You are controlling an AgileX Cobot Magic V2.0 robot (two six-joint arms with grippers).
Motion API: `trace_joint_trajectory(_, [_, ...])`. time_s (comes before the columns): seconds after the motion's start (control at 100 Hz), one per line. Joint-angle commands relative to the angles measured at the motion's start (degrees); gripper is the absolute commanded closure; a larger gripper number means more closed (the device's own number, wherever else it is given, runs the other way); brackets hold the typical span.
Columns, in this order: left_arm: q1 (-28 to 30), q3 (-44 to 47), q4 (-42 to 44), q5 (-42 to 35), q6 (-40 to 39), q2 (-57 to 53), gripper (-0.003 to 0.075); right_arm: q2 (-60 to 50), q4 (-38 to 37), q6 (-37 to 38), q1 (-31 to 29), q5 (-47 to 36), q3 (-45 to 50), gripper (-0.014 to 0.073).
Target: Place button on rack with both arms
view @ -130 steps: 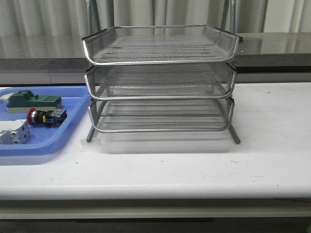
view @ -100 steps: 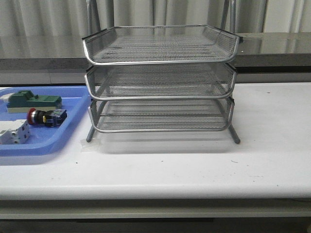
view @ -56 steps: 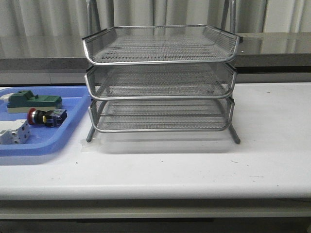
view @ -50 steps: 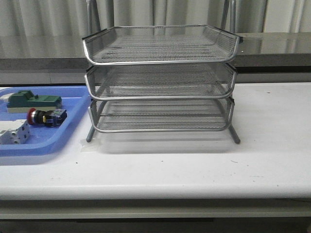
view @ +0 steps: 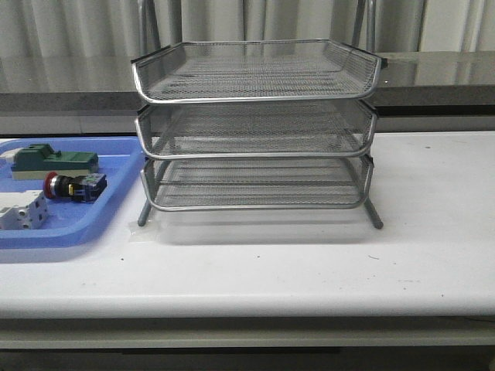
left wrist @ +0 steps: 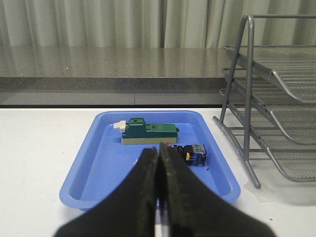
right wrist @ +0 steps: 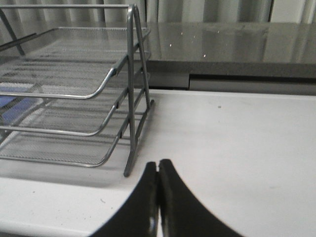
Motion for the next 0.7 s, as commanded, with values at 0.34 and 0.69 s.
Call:
trace_joint_trajectory(0.34, [-0.3, 2.0, -0.3, -4.5, -0.4, -0.9, 0.0741, 29.1, 1.6, -0.1, -0.5, 15.5, -21.9, 0.0651])
trace_joint_trajectory(0.69, [-0.3, 2.0, -0.3, -4.5, -0.4, -0.9, 0.0741, 41.7, 20.5, -0.2, -0.5, 13.5, -22.0, 0.0647])
